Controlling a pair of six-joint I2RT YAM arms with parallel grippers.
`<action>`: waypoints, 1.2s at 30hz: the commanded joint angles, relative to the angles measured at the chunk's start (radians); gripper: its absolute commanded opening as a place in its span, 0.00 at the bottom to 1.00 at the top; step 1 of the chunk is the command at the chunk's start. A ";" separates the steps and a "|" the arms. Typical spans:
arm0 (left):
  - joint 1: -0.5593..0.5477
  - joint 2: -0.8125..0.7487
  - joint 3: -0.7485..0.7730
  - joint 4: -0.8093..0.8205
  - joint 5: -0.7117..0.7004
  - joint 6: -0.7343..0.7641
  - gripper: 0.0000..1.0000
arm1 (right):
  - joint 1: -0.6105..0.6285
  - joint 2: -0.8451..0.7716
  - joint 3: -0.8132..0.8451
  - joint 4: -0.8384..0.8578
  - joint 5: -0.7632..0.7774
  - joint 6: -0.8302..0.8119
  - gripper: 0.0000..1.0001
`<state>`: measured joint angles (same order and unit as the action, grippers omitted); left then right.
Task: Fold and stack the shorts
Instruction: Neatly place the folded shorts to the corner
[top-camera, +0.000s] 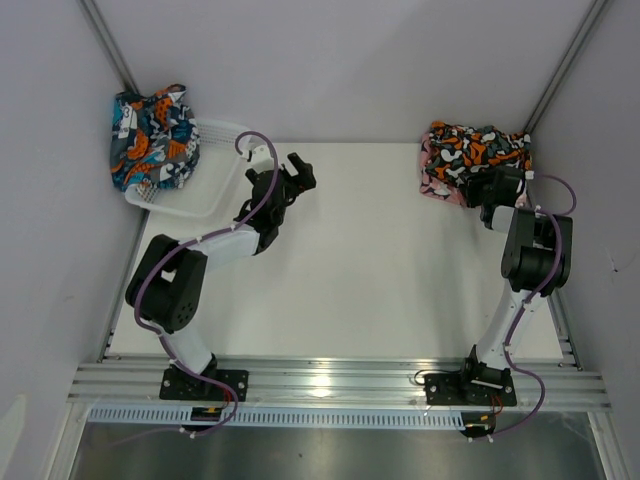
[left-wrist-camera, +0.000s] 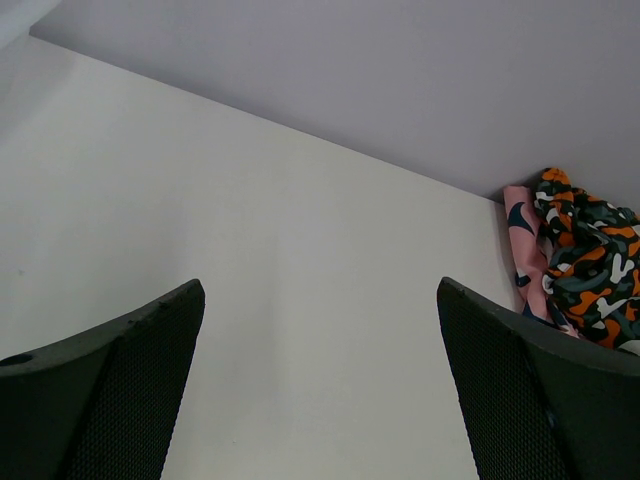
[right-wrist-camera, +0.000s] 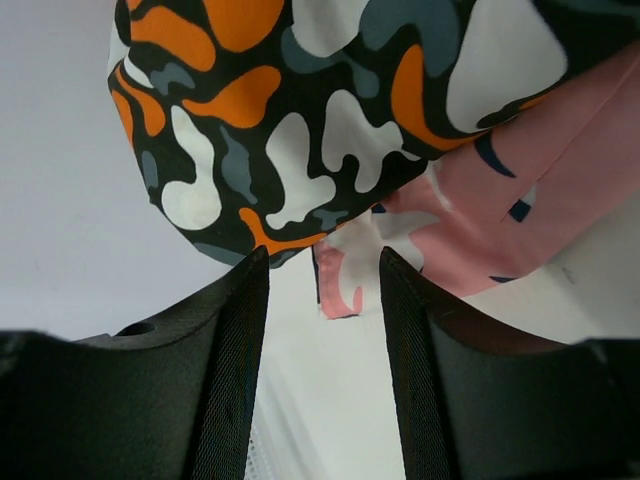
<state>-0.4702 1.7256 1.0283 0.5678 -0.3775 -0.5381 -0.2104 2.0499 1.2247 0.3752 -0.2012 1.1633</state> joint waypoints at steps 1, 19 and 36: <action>0.008 -0.021 0.006 0.055 0.011 0.015 0.99 | 0.000 -0.007 -0.017 0.057 0.094 -0.013 0.50; 0.012 -0.014 0.006 0.055 0.019 0.013 0.99 | 0.011 0.084 0.067 0.004 0.250 -0.039 0.53; 0.013 -0.001 0.010 0.058 0.043 0.009 0.99 | 0.019 0.179 0.182 -0.019 0.310 -0.027 0.41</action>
<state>-0.4679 1.7260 1.0283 0.5682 -0.3519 -0.5385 -0.1978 2.2120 1.3628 0.3553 0.0525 1.1477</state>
